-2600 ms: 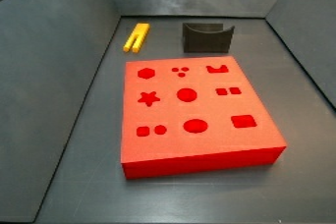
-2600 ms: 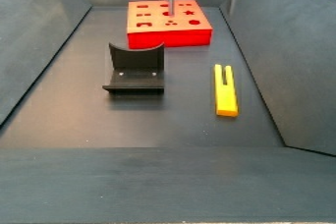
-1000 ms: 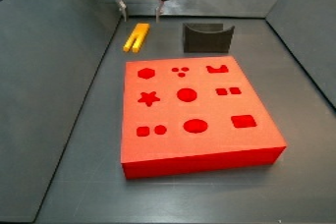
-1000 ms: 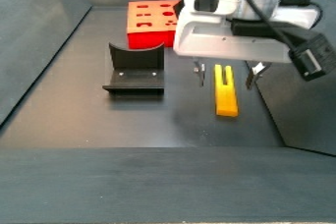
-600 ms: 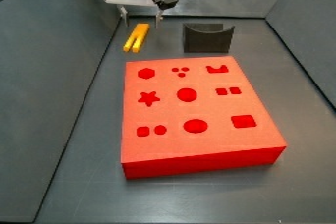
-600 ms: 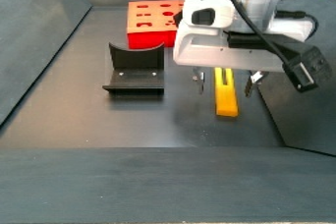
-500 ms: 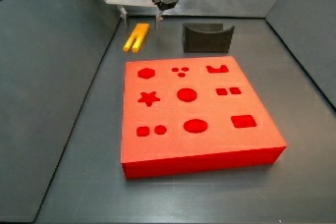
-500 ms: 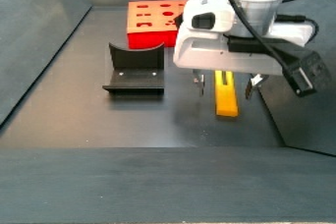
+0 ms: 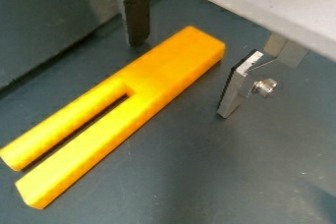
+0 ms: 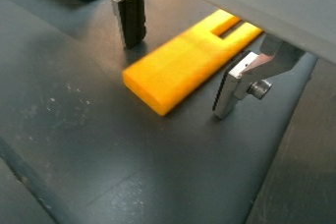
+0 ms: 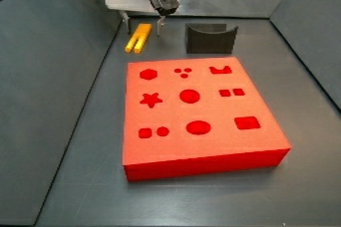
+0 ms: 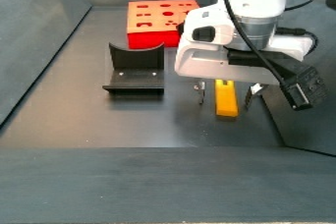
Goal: Pick up the square-circle object. Move up. Rotate the square-circle object. Place the square-circle object on the fixture. Regrasp the square-circle object. Move to above the board. Insert the square-circle object.
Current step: Pick up the square-circle object.
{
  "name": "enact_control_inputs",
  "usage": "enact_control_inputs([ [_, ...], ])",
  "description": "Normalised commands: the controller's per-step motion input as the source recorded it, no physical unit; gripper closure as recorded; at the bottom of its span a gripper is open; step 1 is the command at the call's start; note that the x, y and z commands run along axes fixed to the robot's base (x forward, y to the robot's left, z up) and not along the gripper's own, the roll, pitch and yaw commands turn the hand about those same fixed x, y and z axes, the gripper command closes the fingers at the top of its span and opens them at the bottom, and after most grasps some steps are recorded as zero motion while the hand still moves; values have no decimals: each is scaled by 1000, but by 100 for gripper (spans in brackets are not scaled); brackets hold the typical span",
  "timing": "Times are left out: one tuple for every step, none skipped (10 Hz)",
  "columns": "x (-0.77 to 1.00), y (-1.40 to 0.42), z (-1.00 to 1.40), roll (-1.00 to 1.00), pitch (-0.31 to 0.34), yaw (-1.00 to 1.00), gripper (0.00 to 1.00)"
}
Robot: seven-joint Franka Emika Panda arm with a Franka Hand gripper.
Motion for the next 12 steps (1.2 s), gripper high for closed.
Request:
enact_control_inputs([
  [-197, -26, -89, 0, -277, 49, 0],
  [0, 0, 0, 0, 0, 0, 0],
  [0, 0, 0, 0, 0, 0, 100],
  [0, 0, 0, 0, 0, 0, 100],
  [0, 0, 0, 0, 0, 0, 100],
  [0, 0, 0, 0, 0, 0, 100],
  [0, 0, 0, 0, 0, 0, 100],
  [0, 0, 0, 0, 0, 0, 100],
  [0, 0, 0, 0, 0, 0, 100],
  [0, 0, 0, 0, 0, 0, 100],
  [0, 0, 0, 0, 0, 0, 100],
  [0, 0, 0, 0, 0, 0, 100],
])
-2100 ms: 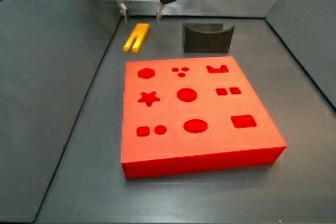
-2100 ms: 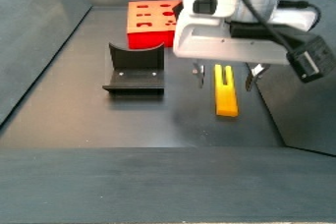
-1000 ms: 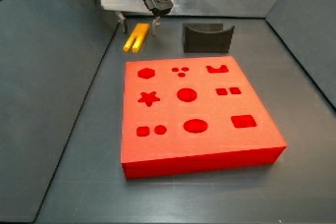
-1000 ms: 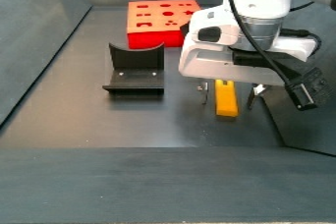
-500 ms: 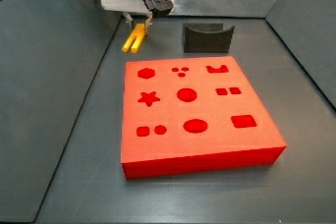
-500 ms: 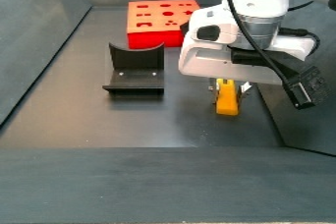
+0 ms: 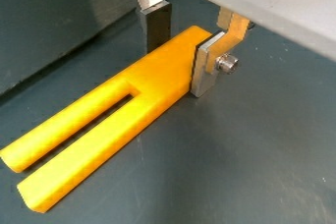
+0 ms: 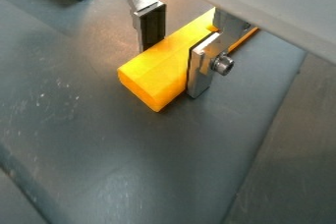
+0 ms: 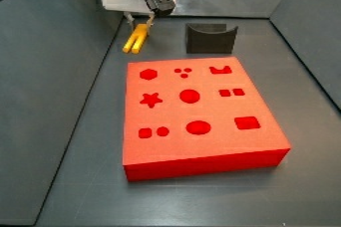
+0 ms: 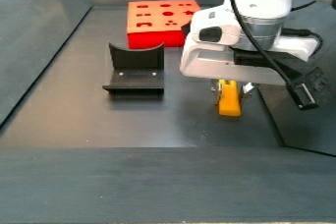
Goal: Pick up the square-circle object. Move up. Rotate the square-circle object. Place the square-circle object on the fixture. Regrasp the square-circle object. Move to above the board. Insert the square-circle object.
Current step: Pick up the square-circle object, then move up.
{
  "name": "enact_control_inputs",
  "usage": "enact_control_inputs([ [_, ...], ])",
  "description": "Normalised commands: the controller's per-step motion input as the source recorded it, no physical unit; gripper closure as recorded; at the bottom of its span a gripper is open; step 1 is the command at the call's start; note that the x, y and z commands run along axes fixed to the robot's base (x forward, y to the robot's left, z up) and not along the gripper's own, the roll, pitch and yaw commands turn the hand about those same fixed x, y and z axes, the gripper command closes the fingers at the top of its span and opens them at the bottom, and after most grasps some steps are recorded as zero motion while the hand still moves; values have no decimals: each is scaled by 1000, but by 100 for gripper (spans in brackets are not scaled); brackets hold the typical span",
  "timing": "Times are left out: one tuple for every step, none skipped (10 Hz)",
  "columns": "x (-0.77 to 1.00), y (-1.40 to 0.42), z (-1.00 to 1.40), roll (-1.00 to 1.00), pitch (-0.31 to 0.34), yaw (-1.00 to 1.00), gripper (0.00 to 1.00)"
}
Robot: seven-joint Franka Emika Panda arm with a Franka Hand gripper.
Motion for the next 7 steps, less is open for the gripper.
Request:
enact_control_inputs([
  [0, 0, 0, 0, 0, 0, 100],
  [0, 0, 833, 0, 0, 0, 100],
  [31, 23, 750, 5, 26, -34, 100],
  [26, 26, 620, 8, 75, -38, 100],
  [20, 21, 487, 21, 110, -36, 100],
  [10, 13, 361, 45, 126, -29, 100],
  [-9, 7, 203, 82, 131, -24, 100],
])
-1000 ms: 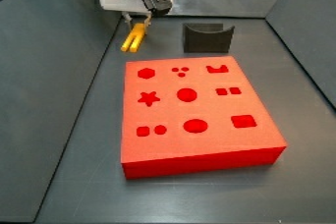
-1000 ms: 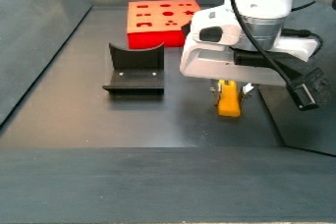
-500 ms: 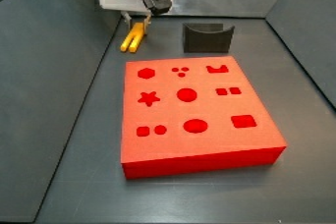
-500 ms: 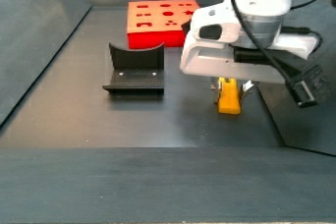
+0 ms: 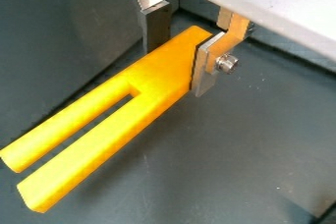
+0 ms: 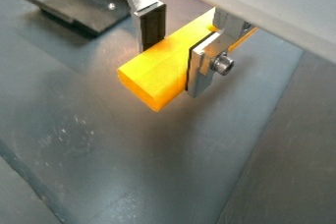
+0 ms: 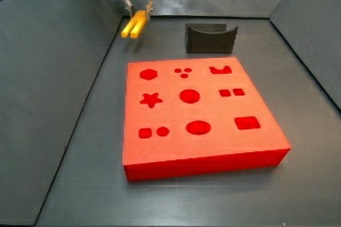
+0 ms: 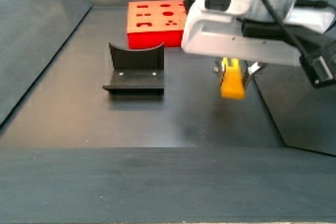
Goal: Pick up the square-circle object. Move up. Rotate the square-circle object. Place the square-circle object on the fixture. Regrasp the square-circle object. Move to above the board. Insert the square-circle object.
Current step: Rotate the square-circle object.
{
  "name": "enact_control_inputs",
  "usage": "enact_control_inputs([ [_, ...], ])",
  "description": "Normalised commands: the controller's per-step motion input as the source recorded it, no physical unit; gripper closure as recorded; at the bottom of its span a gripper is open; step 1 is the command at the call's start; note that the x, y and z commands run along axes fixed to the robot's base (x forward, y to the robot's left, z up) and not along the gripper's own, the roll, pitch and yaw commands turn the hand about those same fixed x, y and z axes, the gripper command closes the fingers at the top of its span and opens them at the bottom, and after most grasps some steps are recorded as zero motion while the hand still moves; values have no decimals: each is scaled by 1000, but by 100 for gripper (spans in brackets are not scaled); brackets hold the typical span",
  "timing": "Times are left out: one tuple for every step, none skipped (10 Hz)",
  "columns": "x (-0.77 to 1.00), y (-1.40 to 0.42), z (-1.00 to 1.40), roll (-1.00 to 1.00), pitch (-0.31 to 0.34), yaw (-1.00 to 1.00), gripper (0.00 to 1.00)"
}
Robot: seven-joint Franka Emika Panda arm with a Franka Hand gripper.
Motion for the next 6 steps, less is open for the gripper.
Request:
enact_control_inputs([
  [612, -393, 833, 0, 0, 0, 100],
  [553, -363, 716, 14, 35, 19, 100],
  [441, -262, 627, 27, 76, 33, 100],
  [215, -110, 451, 61, 133, 35, 100],
  [98, -73, 308, 103, 136, 40, 100],
  [58, -52, 202, 129, 143, 41, 100],
])
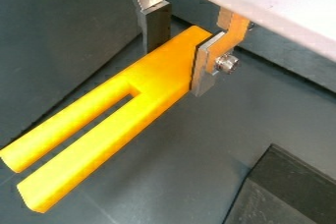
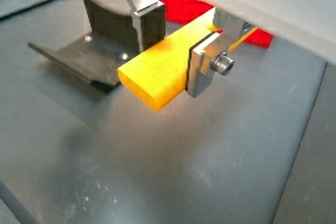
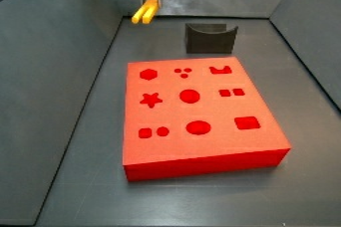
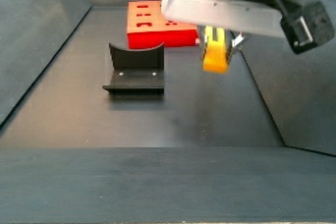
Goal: Pick up the square-circle object. Move up. Rotate the square-circle object. Place the square-circle object on the fixture. Regrasp the square-circle object. Move to above the board. Insert the square-circle object.
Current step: Rotate the square-circle object.
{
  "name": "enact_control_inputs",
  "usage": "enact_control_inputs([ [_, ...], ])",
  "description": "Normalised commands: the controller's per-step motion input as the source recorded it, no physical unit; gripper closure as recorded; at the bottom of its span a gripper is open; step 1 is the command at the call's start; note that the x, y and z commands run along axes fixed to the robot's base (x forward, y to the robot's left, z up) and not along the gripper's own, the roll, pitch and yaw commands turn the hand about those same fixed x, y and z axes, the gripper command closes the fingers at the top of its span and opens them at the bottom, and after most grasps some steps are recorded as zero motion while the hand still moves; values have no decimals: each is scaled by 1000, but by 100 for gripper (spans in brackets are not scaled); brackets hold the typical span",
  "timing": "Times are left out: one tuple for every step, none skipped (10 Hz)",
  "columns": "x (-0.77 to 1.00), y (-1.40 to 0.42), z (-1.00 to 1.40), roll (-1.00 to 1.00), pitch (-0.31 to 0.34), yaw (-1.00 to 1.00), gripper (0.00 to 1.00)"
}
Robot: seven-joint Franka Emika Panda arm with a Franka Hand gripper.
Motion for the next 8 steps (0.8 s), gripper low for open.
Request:
enact_control_inputs([
  [0, 0, 0, 0, 0, -1000, 100],
  [-4, 17, -74, 1, 0, -1000, 100],
  [4, 22, -59, -2, -2, -1000, 100],
  [15, 22, -35, -3, -4, -1000, 100],
  [19, 22, -28, -3, -4, -1000, 100],
  [21, 22, -23, -3, -5, -1000, 100],
  [23, 22, -19, -3, -5, -1000, 100],
  [24, 22, -17, -3, -5, -1000, 100],
])
